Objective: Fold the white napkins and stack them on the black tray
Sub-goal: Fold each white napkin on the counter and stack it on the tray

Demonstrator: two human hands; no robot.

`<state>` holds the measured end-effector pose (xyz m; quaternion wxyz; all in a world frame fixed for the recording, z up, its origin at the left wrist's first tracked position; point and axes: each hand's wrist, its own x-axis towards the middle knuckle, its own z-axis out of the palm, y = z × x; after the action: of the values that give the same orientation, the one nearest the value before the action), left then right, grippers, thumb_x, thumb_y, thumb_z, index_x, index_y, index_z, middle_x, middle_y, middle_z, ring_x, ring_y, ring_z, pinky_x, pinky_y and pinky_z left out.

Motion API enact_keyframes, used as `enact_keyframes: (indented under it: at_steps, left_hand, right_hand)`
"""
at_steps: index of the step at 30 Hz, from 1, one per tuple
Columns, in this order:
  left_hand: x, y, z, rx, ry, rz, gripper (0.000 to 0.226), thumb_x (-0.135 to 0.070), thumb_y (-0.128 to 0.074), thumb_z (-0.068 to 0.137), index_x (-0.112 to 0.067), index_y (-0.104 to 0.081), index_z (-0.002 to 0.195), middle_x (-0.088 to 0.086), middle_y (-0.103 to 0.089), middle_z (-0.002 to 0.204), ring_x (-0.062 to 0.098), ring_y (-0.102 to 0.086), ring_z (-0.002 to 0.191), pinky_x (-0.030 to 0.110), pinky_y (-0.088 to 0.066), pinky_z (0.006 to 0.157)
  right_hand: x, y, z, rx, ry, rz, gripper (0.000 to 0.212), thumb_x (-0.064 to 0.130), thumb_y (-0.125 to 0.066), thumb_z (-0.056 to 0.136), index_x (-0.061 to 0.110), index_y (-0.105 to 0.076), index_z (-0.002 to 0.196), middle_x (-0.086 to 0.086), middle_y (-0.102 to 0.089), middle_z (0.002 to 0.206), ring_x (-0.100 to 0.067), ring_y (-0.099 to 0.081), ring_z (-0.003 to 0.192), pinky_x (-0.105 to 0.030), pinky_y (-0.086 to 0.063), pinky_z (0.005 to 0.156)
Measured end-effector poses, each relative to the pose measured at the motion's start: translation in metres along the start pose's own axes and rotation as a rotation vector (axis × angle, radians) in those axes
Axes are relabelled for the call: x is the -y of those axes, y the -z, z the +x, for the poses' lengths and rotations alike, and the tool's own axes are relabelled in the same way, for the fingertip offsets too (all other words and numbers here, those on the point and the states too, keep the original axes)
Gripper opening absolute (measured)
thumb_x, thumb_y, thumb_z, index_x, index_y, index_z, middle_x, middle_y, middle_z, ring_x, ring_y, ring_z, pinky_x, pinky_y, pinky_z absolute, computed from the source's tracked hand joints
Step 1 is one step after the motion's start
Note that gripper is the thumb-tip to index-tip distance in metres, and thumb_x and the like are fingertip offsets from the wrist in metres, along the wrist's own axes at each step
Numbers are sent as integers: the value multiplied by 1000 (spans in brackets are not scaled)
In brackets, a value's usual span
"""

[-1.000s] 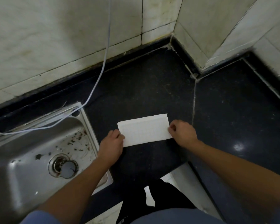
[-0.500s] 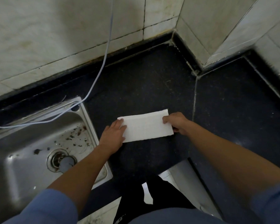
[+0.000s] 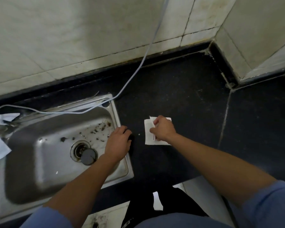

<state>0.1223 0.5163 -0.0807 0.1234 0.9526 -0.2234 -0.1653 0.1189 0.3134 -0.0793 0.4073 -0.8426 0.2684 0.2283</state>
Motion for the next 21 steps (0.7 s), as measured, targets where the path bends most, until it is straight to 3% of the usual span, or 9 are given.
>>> enact_keyframes:
  at_steps: [4, 8, 12, 14, 16, 18, 20, 21]
  left_hand:
    - [13, -1, -5, 17, 23, 6, 33, -17, -61, 86, -12, -61, 118, 7, -52, 126, 26, -50, 113, 37, -45, 91]
    - [12, -2, -4, 22, 7, 6, 32, -19, -59, 88, -12, -60, 119, 7, -51, 127, 26, -49, 114, 38, -45, 92]
    - [-12, -1, 12, 27, -133, 54, 36, -24, -53, 93, -14, -55, 128, 8, -42, 141, 26, -41, 126, 38, -41, 100]
    - [-30, -4, 24, 83, -225, 110, 43, -24, -50, 94, -15, -47, 136, 9, -29, 152, 27, -30, 135, 40, -34, 107]
    - [-46, -10, 36, 177, -272, 193, 50, -26, -49, 95, -17, -37, 143, 9, -15, 158, 27, -18, 142, 42, -26, 112]
    - [-52, -16, 43, 256, -250, 264, 55, -29, -50, 95, -18, -33, 145, 8, -7, 160, 28, -11, 145, 44, -22, 114]
    - [-51, -21, 46, 282, -219, 287, 55, -30, -52, 94, -17, -33, 145, 7, -3, 160, 28, -9, 145, 45, -23, 114]
    - [-50, -22, 46, 289, -211, 285, 56, -31, -52, 94, -17, -33, 145, 6, -2, 160, 28, -9, 145, 45, -23, 114]
  right_hand:
    - [5, -21, 6, 1, 36, -166, 32, 20, -70, 80, 13, -53, 106, -10, -64, 102, -30, -64, 92, -33, -51, 75]
    - [1, -23, 5, 64, 51, -165, 47, 37, -77, 77, 16, -55, 113, -5, -61, 104, -26, -62, 95, -40, -53, 84]
    - [-18, 4, -1, -105, 258, -376, 31, 29, -57, 92, 18, -59, 121, -4, -62, 116, -23, -58, 106, -35, -48, 85]
    - [-32, 17, -3, -133, 373, -561, 37, 22, -49, 96, 17, -53, 132, -5, -51, 134, -22, -47, 123, -36, -44, 93]
    - [-45, 26, -3, -38, 368, -733, 46, 22, -44, 99, 16, -39, 145, -6, -31, 154, -22, -29, 140, -37, -37, 105]
    - [-54, 30, -2, 21, 343, -833, 52, 23, -41, 100, 18, -28, 150, -4, -13, 161, -21, -14, 147, -41, -32, 111]
    - [-60, 31, -7, -6, 378, -864, 54, 22, -42, 99, 17, -27, 150, -5, -9, 162, -21, -11, 148, -42, -31, 111]
    - [-66, 29, -13, -50, 441, -854, 53, 20, -48, 97, 15, -34, 148, -8, -15, 161, -23, -17, 147, -43, -34, 108]
